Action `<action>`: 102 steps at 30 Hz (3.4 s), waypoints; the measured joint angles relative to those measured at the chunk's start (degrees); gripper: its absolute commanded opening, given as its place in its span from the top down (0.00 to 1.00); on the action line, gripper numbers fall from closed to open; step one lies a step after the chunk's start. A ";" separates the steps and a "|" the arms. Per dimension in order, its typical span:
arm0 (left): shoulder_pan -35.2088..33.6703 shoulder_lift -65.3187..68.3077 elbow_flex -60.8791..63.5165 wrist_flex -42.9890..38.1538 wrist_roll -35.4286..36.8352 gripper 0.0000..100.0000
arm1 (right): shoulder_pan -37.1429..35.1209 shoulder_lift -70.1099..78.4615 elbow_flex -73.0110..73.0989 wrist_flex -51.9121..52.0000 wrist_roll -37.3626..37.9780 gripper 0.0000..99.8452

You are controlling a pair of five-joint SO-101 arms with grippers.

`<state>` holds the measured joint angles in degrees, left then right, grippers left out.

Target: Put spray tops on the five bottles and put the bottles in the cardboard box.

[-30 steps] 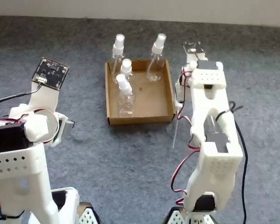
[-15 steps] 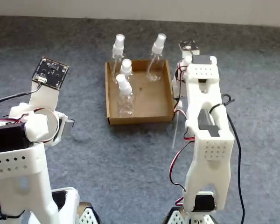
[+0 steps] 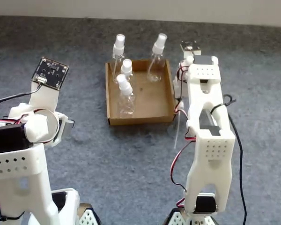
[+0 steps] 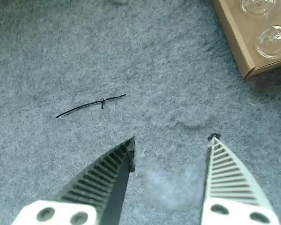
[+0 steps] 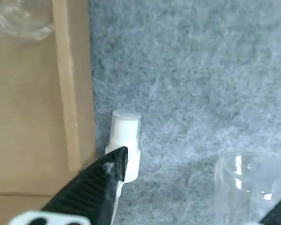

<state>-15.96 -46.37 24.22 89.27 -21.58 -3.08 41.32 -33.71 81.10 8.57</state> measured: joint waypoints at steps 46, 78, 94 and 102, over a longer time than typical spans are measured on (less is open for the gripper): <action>0.00 0.00 0.09 0.00 0.00 0.77 | -2.55 10.29 -27.52 17.67 -0.09 0.56; 0.00 0.00 0.18 0.00 0.00 0.77 | -2.29 21.80 -29.01 18.29 -0.09 0.74; 0.00 0.00 0.18 0.00 0.09 0.77 | -1.85 22.24 -43.43 18.99 -0.09 1.00; 0.00 0.00 0.18 0.00 0.09 0.77 | -1.58 14.68 -34.29 18.99 -0.09 0.97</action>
<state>-15.96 -46.37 24.40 89.27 -21.49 -4.66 56.00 -68.00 100.09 8.48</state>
